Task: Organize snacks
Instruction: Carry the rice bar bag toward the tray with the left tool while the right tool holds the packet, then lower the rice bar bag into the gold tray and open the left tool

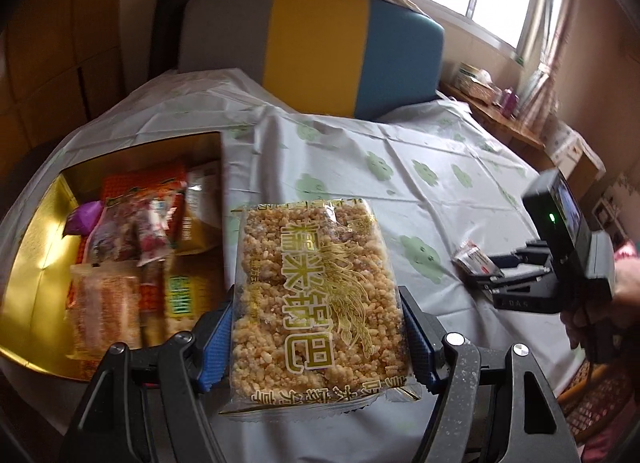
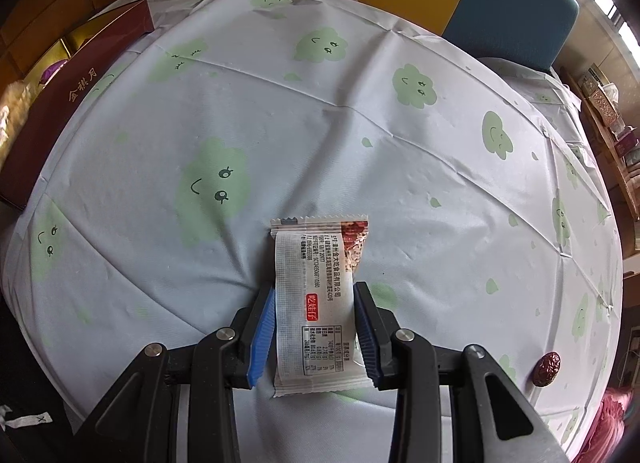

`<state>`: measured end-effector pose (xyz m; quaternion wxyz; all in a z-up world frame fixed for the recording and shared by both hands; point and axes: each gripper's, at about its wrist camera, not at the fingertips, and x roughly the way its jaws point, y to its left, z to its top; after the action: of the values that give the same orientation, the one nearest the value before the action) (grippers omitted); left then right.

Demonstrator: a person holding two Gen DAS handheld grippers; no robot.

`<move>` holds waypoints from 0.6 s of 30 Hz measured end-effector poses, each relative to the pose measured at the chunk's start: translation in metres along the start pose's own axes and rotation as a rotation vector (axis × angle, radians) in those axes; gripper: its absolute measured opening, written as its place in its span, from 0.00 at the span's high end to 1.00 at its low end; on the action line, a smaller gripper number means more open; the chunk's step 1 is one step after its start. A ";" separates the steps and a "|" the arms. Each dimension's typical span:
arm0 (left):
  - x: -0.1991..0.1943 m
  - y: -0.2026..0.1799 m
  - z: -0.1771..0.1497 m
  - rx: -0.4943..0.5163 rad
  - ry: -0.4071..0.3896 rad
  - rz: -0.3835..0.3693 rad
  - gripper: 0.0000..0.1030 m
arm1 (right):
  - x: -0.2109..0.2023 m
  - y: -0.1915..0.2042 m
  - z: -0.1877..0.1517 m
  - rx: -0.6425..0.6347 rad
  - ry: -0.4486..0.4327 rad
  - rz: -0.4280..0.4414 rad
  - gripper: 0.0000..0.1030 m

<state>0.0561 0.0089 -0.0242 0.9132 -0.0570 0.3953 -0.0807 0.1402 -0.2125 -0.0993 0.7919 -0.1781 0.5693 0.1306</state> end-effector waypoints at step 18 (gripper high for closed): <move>-0.030 0.196 0.013 -0.366 -0.029 0.280 0.29 | -0.005 0.018 -0.006 -0.042 -0.015 -0.043 0.63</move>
<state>0.0659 0.2069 -0.0268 0.8955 -0.1676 0.3941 0.1208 0.1262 -0.1986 -0.0987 0.7948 -0.2056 0.5567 0.1269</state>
